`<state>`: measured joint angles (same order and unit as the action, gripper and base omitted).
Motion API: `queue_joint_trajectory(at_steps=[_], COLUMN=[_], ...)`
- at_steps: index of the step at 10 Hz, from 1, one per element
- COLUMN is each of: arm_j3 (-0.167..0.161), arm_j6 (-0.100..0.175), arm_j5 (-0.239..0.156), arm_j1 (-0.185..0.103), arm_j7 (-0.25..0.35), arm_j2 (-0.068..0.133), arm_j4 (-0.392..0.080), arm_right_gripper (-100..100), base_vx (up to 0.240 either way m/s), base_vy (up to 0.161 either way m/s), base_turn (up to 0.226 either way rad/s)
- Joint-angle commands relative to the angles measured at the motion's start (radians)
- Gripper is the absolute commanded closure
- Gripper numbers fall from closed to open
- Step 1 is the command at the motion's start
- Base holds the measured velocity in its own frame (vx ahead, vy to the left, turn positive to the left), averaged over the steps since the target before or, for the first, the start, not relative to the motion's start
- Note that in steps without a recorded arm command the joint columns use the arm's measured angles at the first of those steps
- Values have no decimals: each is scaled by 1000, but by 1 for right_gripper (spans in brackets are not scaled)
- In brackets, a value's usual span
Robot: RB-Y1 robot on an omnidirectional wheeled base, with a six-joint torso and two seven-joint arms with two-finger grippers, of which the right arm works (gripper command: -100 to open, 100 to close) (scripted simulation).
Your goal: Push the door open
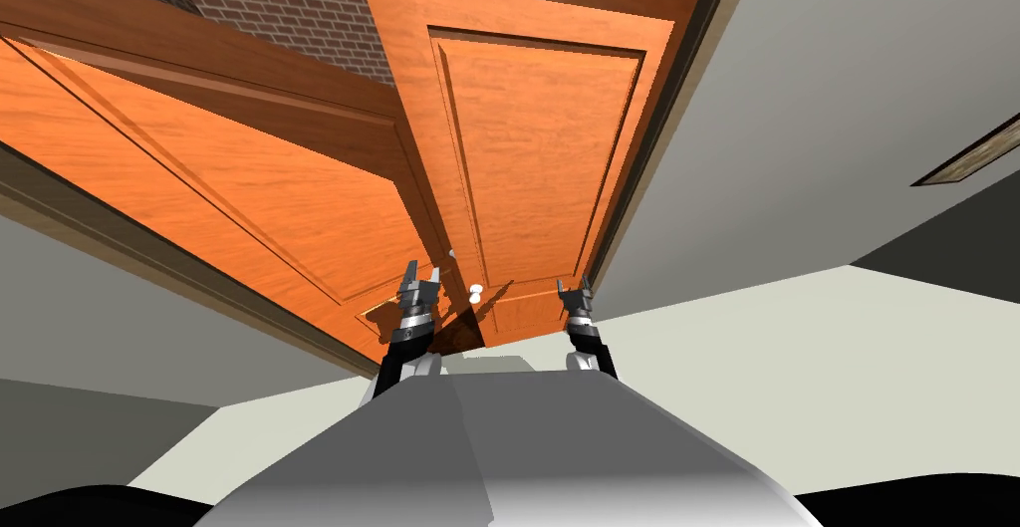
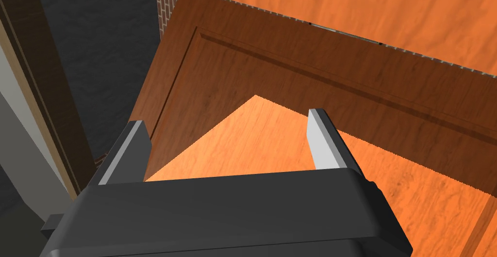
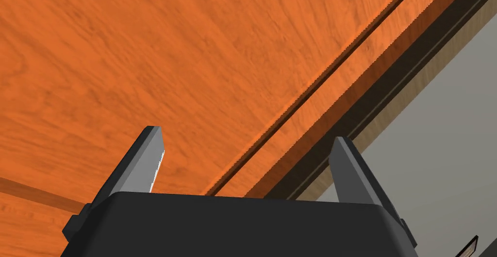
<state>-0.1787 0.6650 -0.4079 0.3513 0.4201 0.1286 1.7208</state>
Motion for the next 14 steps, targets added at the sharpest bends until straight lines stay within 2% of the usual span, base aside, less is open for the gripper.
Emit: queue_joint_trajectory(at_steps=[1,7,14], arm_j3=[-16,-67,-133], arm_j6=[12,51,102], arm_j5=[-16,-82,-167], arm_j1=[-7,-34,-68], arm_j7=[23,110,222], arm_j2=[-2,0,0], arm_j4=[-29,-132,-265], arm_right_gripper=[-100,-100,-100], base_vx=[31,21,0], base_vy=[11,24,55], base_turn=[68,73,85])
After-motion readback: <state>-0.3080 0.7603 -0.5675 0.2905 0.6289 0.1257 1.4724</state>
